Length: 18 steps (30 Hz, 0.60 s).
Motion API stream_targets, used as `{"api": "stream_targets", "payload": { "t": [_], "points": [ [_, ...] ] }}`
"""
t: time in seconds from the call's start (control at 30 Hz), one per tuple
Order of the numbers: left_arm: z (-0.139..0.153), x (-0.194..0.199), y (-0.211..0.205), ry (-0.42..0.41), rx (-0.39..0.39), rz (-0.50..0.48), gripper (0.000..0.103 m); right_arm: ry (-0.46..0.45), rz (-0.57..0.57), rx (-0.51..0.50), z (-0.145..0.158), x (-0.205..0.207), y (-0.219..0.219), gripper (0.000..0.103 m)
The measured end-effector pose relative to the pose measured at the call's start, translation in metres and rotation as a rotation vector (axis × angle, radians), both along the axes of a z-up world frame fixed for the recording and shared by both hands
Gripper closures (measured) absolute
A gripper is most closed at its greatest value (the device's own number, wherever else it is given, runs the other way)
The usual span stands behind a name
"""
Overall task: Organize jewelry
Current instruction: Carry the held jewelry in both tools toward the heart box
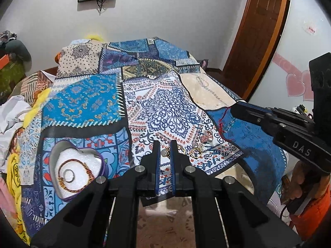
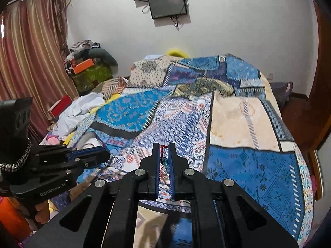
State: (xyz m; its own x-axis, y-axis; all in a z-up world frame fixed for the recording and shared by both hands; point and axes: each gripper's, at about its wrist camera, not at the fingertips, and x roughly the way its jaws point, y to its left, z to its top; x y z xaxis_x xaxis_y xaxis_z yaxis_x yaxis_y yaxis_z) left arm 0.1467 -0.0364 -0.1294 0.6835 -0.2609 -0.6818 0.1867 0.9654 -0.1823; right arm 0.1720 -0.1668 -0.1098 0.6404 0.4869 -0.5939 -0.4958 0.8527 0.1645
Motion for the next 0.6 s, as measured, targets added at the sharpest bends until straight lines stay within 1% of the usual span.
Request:
{"api": "stream_targets", "payload": {
  "t": [0.23, 0.6],
  "points": [
    [0.015, -0.013, 0.017, -0.037, 0.0, 0.036, 0.096, -0.043, 0.034, 0.009, 0.017, -0.008, 0.02, 0.096],
    [0.028, -0.032, 0.06, -0.076, -0.002, 0.117, 0.096, -0.068, 0.116, 0.018, 0.026, -0.017, 0.064, 0.096]
  ]
}}
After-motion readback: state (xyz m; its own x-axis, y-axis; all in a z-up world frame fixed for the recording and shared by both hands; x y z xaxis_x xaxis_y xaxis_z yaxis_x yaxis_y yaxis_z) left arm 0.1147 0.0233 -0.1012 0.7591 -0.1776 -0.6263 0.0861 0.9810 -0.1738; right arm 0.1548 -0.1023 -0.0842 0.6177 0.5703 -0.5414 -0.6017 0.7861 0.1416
